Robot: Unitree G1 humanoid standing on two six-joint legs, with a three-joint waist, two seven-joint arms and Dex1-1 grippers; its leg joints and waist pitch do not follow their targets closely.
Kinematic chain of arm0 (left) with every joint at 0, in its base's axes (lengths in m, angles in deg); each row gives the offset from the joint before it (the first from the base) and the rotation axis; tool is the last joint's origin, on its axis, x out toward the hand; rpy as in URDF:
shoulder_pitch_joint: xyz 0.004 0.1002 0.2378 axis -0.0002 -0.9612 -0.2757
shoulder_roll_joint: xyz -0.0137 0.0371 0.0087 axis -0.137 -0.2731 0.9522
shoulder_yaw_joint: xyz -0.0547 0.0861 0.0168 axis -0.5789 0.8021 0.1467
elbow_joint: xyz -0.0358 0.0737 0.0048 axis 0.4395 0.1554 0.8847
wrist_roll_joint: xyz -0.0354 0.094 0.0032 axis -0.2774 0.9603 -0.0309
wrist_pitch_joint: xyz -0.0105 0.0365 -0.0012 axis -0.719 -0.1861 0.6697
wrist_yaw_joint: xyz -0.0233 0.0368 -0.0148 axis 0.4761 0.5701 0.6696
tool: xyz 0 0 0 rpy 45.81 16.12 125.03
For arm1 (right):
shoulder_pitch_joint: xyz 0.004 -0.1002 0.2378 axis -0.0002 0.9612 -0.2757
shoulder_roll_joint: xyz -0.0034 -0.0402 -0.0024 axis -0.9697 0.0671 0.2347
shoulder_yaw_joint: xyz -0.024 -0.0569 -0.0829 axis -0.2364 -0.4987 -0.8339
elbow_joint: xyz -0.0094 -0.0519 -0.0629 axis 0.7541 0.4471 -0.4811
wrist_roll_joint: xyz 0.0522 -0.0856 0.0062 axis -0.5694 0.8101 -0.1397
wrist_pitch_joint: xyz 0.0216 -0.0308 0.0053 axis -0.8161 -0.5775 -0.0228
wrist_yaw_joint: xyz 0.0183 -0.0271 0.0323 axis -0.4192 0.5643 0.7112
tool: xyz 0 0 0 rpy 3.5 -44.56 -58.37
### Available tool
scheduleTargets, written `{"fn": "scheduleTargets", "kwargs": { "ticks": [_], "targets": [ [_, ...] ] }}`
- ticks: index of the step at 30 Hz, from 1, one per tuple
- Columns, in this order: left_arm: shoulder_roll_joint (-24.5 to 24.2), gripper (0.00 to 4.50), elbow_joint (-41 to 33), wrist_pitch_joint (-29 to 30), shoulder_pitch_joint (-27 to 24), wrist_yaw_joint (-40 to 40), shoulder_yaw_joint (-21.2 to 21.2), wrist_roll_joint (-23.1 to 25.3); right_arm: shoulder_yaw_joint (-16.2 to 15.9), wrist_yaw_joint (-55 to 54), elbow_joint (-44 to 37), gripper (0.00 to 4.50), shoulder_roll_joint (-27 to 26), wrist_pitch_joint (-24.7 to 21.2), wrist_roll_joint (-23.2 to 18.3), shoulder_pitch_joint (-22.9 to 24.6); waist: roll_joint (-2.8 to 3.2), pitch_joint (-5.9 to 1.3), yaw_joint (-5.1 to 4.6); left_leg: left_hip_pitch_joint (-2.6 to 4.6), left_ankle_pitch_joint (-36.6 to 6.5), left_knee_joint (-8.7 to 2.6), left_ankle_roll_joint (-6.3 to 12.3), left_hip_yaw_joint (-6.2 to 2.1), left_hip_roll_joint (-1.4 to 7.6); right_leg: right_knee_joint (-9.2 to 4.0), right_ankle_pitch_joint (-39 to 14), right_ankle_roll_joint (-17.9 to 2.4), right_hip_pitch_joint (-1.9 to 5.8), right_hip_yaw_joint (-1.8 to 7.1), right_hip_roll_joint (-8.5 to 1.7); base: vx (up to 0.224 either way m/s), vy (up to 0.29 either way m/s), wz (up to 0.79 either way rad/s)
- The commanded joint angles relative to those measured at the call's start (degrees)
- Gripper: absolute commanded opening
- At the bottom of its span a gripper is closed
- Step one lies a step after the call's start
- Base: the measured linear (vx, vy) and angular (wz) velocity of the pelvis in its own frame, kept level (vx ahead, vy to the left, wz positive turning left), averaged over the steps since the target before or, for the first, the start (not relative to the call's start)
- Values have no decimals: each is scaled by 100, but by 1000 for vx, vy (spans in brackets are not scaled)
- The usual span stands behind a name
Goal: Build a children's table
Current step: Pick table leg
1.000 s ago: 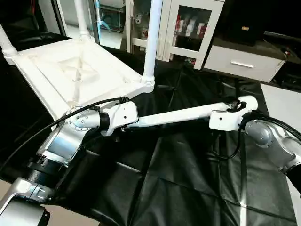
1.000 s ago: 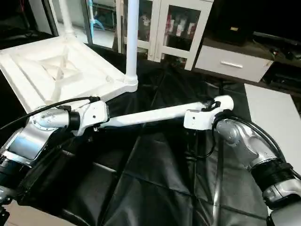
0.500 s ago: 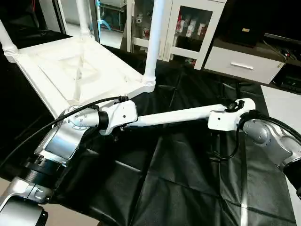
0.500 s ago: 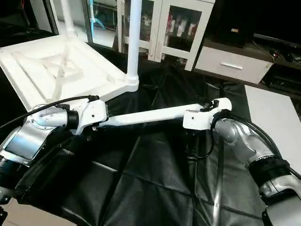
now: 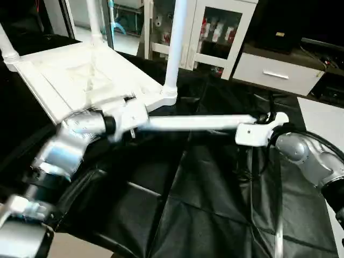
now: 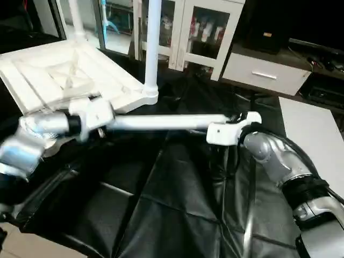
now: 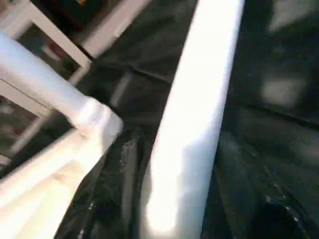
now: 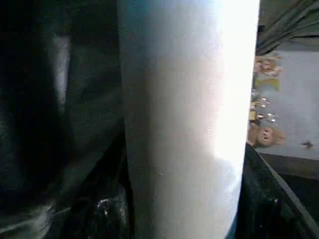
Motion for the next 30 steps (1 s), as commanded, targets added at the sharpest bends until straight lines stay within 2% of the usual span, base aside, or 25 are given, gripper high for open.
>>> {"fn": "scheduleTargets", "kwargs": {
  "ticks": [1,3,4,6,7,8,9,10,11,12,14,15,16,17,18,20,21,22,23,24,25,26,27,28,30],
  "targets": [
    [-217,279,110,-394,209,350,-922,-490,203,229,139,186,160,-199,-177,390,55,-437,-2,65,-897,-354,-49,15,70,-310,-196,-1151,329,238,-335,0,0,0],
    [-233,297,163,-497,245,385,-1079,-619,259,283,119,186,140,-239,-263,448,44,-438,1,69,-937,-356,-66,20,69,-307,-197,-1153,328,240,-333,0,0,0],
    [-229,304,253,-488,317,580,-1294,-714,363,351,82,186,121,-331,-403,518,45,-434,-2,72,-975,-358,-59,21,71,-318,-241,-1155,322,239,-331,0,0,0],
    [-229,304,368,-439,398,794,-1518,-817,496,428,59,186,97,-434,-585,590,50,-428,3,80,-1035,-365,-72,20,77,-325,-375,-1152,314,238,-340,0,0,0],
    [-245,304,534,-398,486,983,-1766,-953,663,514,44,186,70,-557,-831,675,45,-424,5,81,-1071,-365,-66,24,70,-333,-417,-1147,313,240,-336,0,0,0],
    [-245,304,534,-398,486,983,-1766,-953,663,514,44,185,70,-557,-831,675,44,-425,16,86,-1089,-368,-73,17,77,-335,-472,-1127,314,242,-341,0,0,0],
    [-205,304,789,-356,599,1323,-2076,-1125,781,594,23,185,26,-605,-1027,711,40,-424,13,75,-1078,-371,-82,13,78,-336,-486,-1124,320,239,-342,0,0,0],
    [-197,304,1016,-334,680,1576,-2298,-1236,897,665,-18,185,-41,-671,-1226,721,-38,-419,24,61,-1040,-366,-45,24,54,-342,-577,-1087,323,238,-344,0,0,0],
    [-208,304,1219,-353,738,1767,-2422,-1309,971,745,-90,185,-83,-694,-1380,719,-18,-416,37,64,-1032,-371,-57,12,68,-339,-629,-1075,323,240,-359,0,0,0],
    [-208,304,1219,-353,738,1767,-2422,-1309,971,745,-90,185,-83,-694,-1380,719,-40,-419,42,69,-1038,-368,-39,17,63,-349,-666,-1064,321,237,-359,0,0,0],
    [-161,304,1400,-230,668,2027,-2650,-1526,1127,897,-244,186,-202,-799,-1665,713,1,-413,27,57,-1040,-375,-64,5,72,-343,-672,-1055,322,239,-368,0,0,0],
    [-133,304,1415,-209,613,2056,-2708,-1617,1200,964,-303,186,-255,-852,-1801,714,1,-421,29,62,-1017,-375,-70,0,80,-340,-639,-1066,319,235,-375,0,0,0],
    [-72,304,1434,-294,570,2039,-2827,-1816,1222,1127,-393,186,-247,-724,-1935,757,61,-423,31,77,-1041,-376,-79,-8,85,-333,-594,-1107,309,233,-379,0,0,0],
    [-71,304,1434,-295,570,2038,-2829,-1818,1222,1129,-394,186,-247,-722,-1937,758,61,-423,31,77,-1041,-376,-79,-8,85,-333,-594,-1107,309,233,-379,0,0,0],
    [-74,304,1466,-349,591,1991,-2848,-1875,1205,1174,-410,186,-214,-671,-1922,787,35,-422,41,78,-1053,-374,-73,2,85,-330,-478,-1155,311,238,-365,0,0,0],
    [-114,304,1484,-503,603,1526,-2760,-2043,1200,1305,-411,186,-173,-649,-1906,840,23,-428,53,80,-1010,-372,-57,3,85,-322,-401,-1182,315,234,-370,0,0,0],
    [-211,304,1411,-526,583,1044,-2504,-2014,1136,1411,-433,186,-105,-576,-1821,850,-33,-425,58,80,-995,-370,-33,15,82,-328,-418,-1178,316,235,-366,0,0,0],
    [-283,304,1310,-538,560,687,-2273,-1951,1094,1499,-444,186,-39,-504,-1767,853,-18,-424,77,79,-981,-371,-27,7,80,-318,-457,-1175,323,235,-377,0,0,0],
    [-393,304,1231,-538,546,313,-1965,-1766,1051,1595,-469,186,-12,-450,-1701,835,33,-422,89,90,-1020,-375,-38,12,89,-331,-502,-1189,304,243,-392,0,0,0],
    [-474,304,1131,-536,529,64,-1700,-1576,1026,1684,-489,186,20,-393,-1661,822,32,-419,92,94,-1072,-378,-49,10,93,-328,-515,-1206,298,239,-387,0,0,0],
    [-535,304,992,-597,518,-143,-1388,-1328,1011,1712,-511,186,20,-395,-1617,777,62,-416,83,99,-1179,-368,-58,19,84,-334,-429,-1268,286,227,-370,0,0,0],
    [-552,304,846,-580,510,-266,-1163,-1178,1024,1726,-529,186,20,-404,-1600,744,-1,-413,61,87,-1284,-389,-55,-7,91,-363,-681,-1181,309,206,-354,0,0,0],
    [-553,335,670,-446,504,-357,-934,-1031,1032,1746,-575,185,7,-446,-1602,716,-17,-392,48,85,-1297,-396,-68,-10,93,-369,-875,-1132,303,217,-361,0,0,0],
    [-569,335,488,-444,481,-465,-661,-818,1025,1770,-641,185,-1,-469,-1599,705,-33,-380,36,75,-1281,-404,-74,-9,94,-382,-962,-1113,308,222,-365,0,0,0],
    [-499,333,246,-375,459,-527,-336,-642,1013,1813,-751,185,-9,-476,-1566,718,6,-371,77,115,-1285,-401,-74,-4,133,-390,-1136,-1096,258,245,-409,0,0,0]
  ]
}}
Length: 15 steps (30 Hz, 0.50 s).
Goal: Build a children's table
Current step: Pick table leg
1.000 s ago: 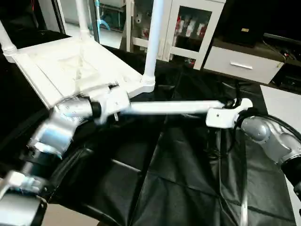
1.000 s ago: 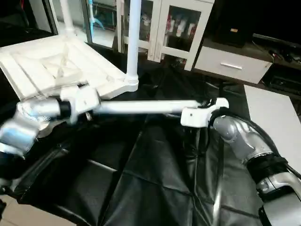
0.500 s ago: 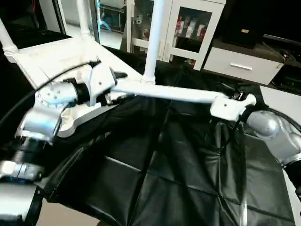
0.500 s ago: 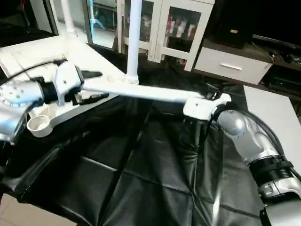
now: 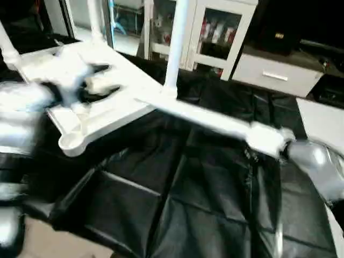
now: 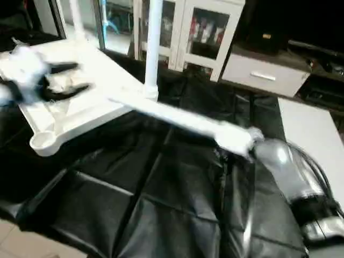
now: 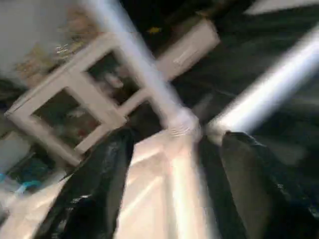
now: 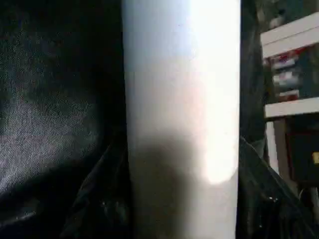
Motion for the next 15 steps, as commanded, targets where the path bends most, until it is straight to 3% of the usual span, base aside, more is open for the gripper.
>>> {"fn": "scheduleTargets", "kwargs": {
  "ticks": [1,3,6,7,9,10,14,15],
  "targets": [
    [242,364,-323,33,-6,-160,599,219,104,86,-339,185,0,29,-64,-154,85,-386,24,117,-1272,-407,-81,-1,141,-404,-1100,-1094,254,242,-399,0,0,0],
    [262,375,-325,32,-4,-142,596,203,104,90,-348,185,-4,25,-68,-151,45,-402,24,81,-1200,-405,-99,3,126,-382,-937,-1094,287,240,-389,0,0,0],
    [513,402,-305,123,26,222,280,-128,178,165,-479,185,49,-26,-190,32,37,-412,24,66,-1155,-382,-125,8,94,-382,-793,-1096,312,237,-372,0,0,0],
    [669,402,-273,316,74,568,-190,-463,374,166,-536,185,31,-206,-417,150,32,-415,22,65,-1172,-377,-115,15,88,-383,-799,-1106,314,235,-367,0,0,0],
    [788,419,-276,546,119,865,-584,-768,503,129,-587,185,24,-370,-520,224,12,-422,36,63,-1150,-365,-88,10,85,-385,-812,-1149,316,217,-361,0,0,0],
    [837,430,-240,638,155,1260,-939,-917,620,64,-621,185,30,-571,-567,291,-36,-418,20,49,-1122,-365,-64,15,78,-384,-820,-1150,321,212,-345,0,0,0],
    [797,450,-127,757,106,1669,-1474,-1216,909,-51,-645,185,-173,-1007,-849,320,-61,-406,-21,42,-1105,-359,-19,11,67,-411,-1159,-1002,301,204,-348,0,0,0],
    [840,450,-147,844,77,1784,-1602,-1327,1063,-36,-695,185,-323,-1188,-1101,309,-92,-402,-33,41,-1113,-366,-11,7,74,-421,-1227,-978,294,199,-351,0,0,0]
  ]
}}
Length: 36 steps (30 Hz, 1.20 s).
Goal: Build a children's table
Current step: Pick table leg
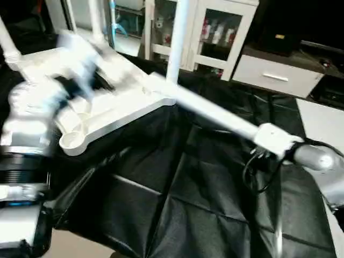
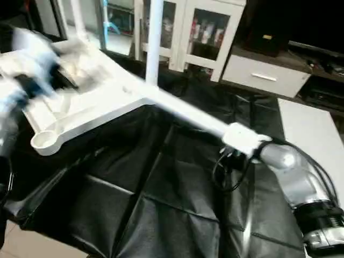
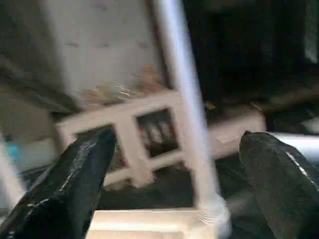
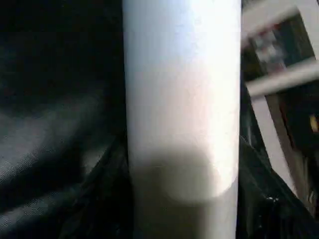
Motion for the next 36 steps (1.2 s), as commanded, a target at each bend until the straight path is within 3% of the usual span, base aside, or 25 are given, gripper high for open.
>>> {"fn": "scheduleTargets", "kwargs": {
  "ticks": [1,2,3,4,5,7,8,9,12,15,16,17,19,22,24,27,28,31,32,34,35,36],
  "targets": [
    [148,450,87,253,-8,497,-311,-279,679,68,-551,185,-640,-978,-1273,-129,-19,-396,28,59,-1172,-369,19,14,65,-437,-1279,-981,285,213,-373,0,0,0],
    [187,450,84,298,-20,611,-364,-300,830,119,-685,185,-802,-1261,-1622,-146,-6,-398,13,56,-1198,-373,64,5,68,-426,-1237,-1006,287,213,-376,0,0,0],
    [273,450,132,386,-43,891,-411,-214,1061,254,-996,184,-1080,-1870,-2448,-189,0,-398,7,64,-1237,-389,50,-20,93,-431,-1258,-1001,271,196,-382,0,0,0],
    [273,450,132,386,-43,891,-411,-214,1061,254,-996,184,-1080,-1870,-2448,-189,3,-408,5,100,-1271,-389,72,-35,110,-417,-1173,-1020,262,195,-377,0,0,0],
    [408,450,189,560,-103,1213,-392,-57,1246,598,-1486,184,-1348,-2743,-3640,-207,13,-407,9,94,-1204,-399,51,-30,107,-419,-1081,-1037,270,194,-364,0,0,0],
    [561,450,162,765,-179,1364,-262,51,1213,1104,-1839,184,-1357,-3360,-4433,-157,54,-418,34,106,-1124,-390,86,-35,119,-400,-835,-1076,279,200,-365,0,0,0],
    [619,450,118,822,-204,1349,-209,31,1199,1238,-1885,184,-1343,-3486,-4557,-143,56,-423,66,101,-1074,-391,72,-32,130,-402,-756,-1084,274,200,-379,0,0,0],
    [717,450,43,917,-246,1321,-119,-3,1176,1461,-1959,184,-1319,-3696,-4759,-121,96,-427,75,102,-1044,-394,54,-29,125,-390,-704,-1106,278,200,-372,0,0,0],
    [1200,450,-649,1550,-398,809,414,-608,1326,2174,-2005,184,-1303,-4570,-5286,-88,75,-437,208,112,-1048,-395,-87,-12,140,-397,-640,-1223,261,203,-412,0,0,0],
    [1418,450,-902,1813,-365,725,583,-870,1428,2107,-1995,184,-1291,-4810,-5437,-89,48,-432,273,79,-1053,-399,-171,-9,118,-398,-671,-1254,275,199,-421,0,0,0],
    [1485,450,-998,1971,-343,659,652,-1000,1424,2037,-2014,184,-1263,-4845,-5472,-81,12,-425,283,61,-1059,-406,-200,-11,112,-413,-765,-1201,298,199,-434,0,0,0],
    [1485,450,-998,1971,-343,659,652,-1000,1424,2037,-2014,184,-1263,-4845,-5472,-81,8,-416,288,52,-1070,-403,-220,-9,93,-435,-950,-1107,301,204,-433,0,0,0],
    [1701,450,-1372,2571,-279,254,936,-1428,1460,1822,-2269,184,-1222,-5035,-5864,-36,-2,-409,312,62,-1074,-400,-230,-11,90,-468,-1239,-978,304,210,-457,0,0,0],
    [1779,450,-1496,2835,-226,129,1009,-1580,1515,1781,-2397,184,-1257,-5159,-5939,-31,-22,-402,315,43,-1049,-407,-232,-15,86,-508,-1596,-793,294,204,-443,0,0,0],
    [1785,450,-1611,3342,-73,-44,1147,-1869,1563,1795,-2581,184,-1348,-5324,-6002,-28,6,-401,305,35,-1037,-409,-250,-20,79,-516,-1639,-722,283,205,-428,0,0,0],
    [1829,450,-1515,3487,84,-54,1205,-1955,1554,1793,-2724,184,-1377,-5425,-6063,-11,43,-405,305,55,-1063,-415,-257,-29,84,-521,-1545,-740,270,194,-411,0,0,0],
    [1988,450,-1308,3442,236,50,1142,-1974,1543,1842,-2788,184,-1366,-5465,-6129,2,11,-402,315,44,-1053,-415,-257,-25,77,-524,-1517,-733,290,192,-407,0,0,0],
    [2125,450,-1183,3583,362,11,1157,-2039,1526,1778,-2848,184,-1341,-5470,-6259,12,18,-417,354,46,-942,-404,-254,-21,79,-505,-1291,-759,298,196,-415,0,0,0],
    [2142,450,-1176,3616,376,0,1170,-2048,1522,1771,-2855,184,-1332,-5466,-6273,15,55,-422,362,47,-936,-405,-260,-25,78,-495,-1263,-774,298,195,-417,0,0,0],
    [2225,450,-1227,3801,409,-70,1230,-2158,1505,1723,-2904,184,-1328,-5455,-6269,37,68,-433,354,32,-889,-400,-276,-25,74,-494,-1089,-800,313,190,-406,0,0,0],
    [2290,450,-1258,3876,420,-71,1236,-2236,1491,1685,-2950,184,-1331,-5430,-6215,57,133,-441,363,35,-855,-398,-291,-38,76,-464,-966,-844,317,191,-408,0,0,0],
    [2343,450,-1274,3932,438,-51,1229,-2298,1468,1630,-3012,184,-1339,-5393,-6108,79,111,-439,353,35,-849,-402,-295,-32,83,-475,-903,-869,319,189,-409,0,0,0]
  ]
}}
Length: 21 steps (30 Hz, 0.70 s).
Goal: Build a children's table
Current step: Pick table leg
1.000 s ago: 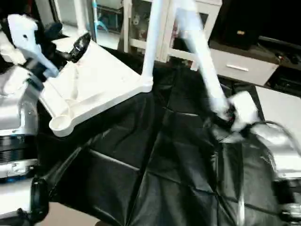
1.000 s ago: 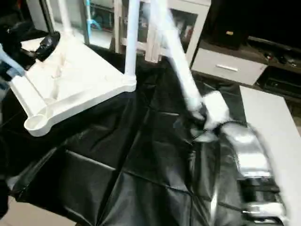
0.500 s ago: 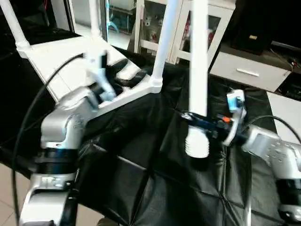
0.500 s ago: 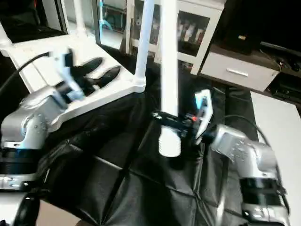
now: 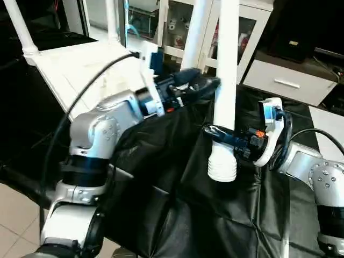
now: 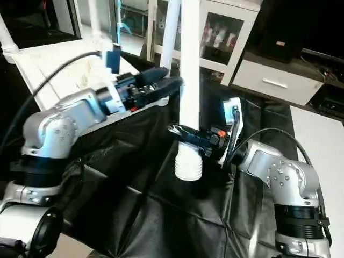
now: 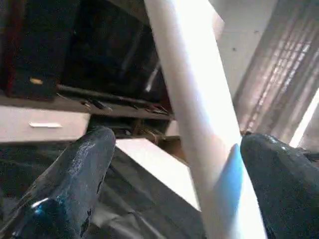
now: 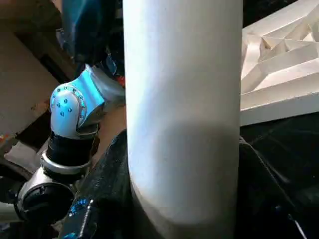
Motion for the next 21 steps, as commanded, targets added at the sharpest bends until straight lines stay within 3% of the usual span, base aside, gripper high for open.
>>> {"fn": "scheduleTargets", "kwargs": {
  "ticks": [1,2,3,4,6,7,8,9,11,14,21],
  "targets": [
    [178,450,-42,192,162,48,62,-249,-27,-301,-337,184,20,196,319,39,86,-439,7,43,-843,-395,-315,-13,74,-441,-760,-928,323,202,-387,0,0,0],
    [202,450,-30,195,172,67,50,-264,-50,-353,-357,184,15,237,389,37,86,-439,7,43,-843,-395,-315,-13,74,-441,-760,-928,323,202,-387,0,0,0],
    [237,450,-6,197,188,100,30,-281,-92,-447,-392,184,7,308,507,32,127,-440,-2,34,-811,-397,-335,-16,69,-440,-697,-942,329,205,-385,0,0,0],
    [272,450,111,86,222,237,71,-101,-160,-563,-471,184,-13,432,633,-9,115,-439,-5,39,-828,-395,-338,-13,67,-444,-707,-940,335,205,-382,0,0,0],
    [337,450,344,-112,283,488,120,202,-347,-704,-652,184,15,651,903,-73,160,-427,-23,42,-928,-401,-339,-17,61,-475,-852,-853,333,208,-376,0,0,0],
    [350,450,368,-139,290,505,111,218,-405,-732,-671,184,39,694,989,-80,133,-428,-31,49,-972,-404,-315,-15,55,-499,-1013,-742,346,211,-374,0,0,0],
    [479,450,518,-280,350,639,-37,212,-856,-929,-797,184,226,1051,1666,-117,172,-429,-27,51,-979,-410,-311,-23,59,-497,-1068,-717,349,212,-385,0,0,0],
    [552,450,550,-298,384,708,-158,140,-982,-1049,-834,184,252,1180,1893,-123,153,-418,-53,11,-888,-404,-372,-30,47,-520,-1092,-617,369,210,-371,0,0,0],
    [632,450,572,-289,445,843,-344,15,-1040,-1205,-883,184,210,1287,2062,-133,201,-438,-65,42,-879,-403,-365,-22,56,-507,-1034,-669,344,219,-378,0,0,0],
    [644,450,616,-302,488,985,-418,28,-1031,-1396,-918,184,152,1368,2201,-163,198,-439,-78,35,-933,-402,-290,-23,54,-496,-960,-756,347,216,-368,0,0,0],
    [798,450,1112,-723,769,2046,-867,333,-1807,-2174,-1062,184,206,2578,3776,-250,210,-437,-129,36,-861,-394,-314,-19,42,-484,-771,-742,348,218,-350,0,0,0]
  ]
}}
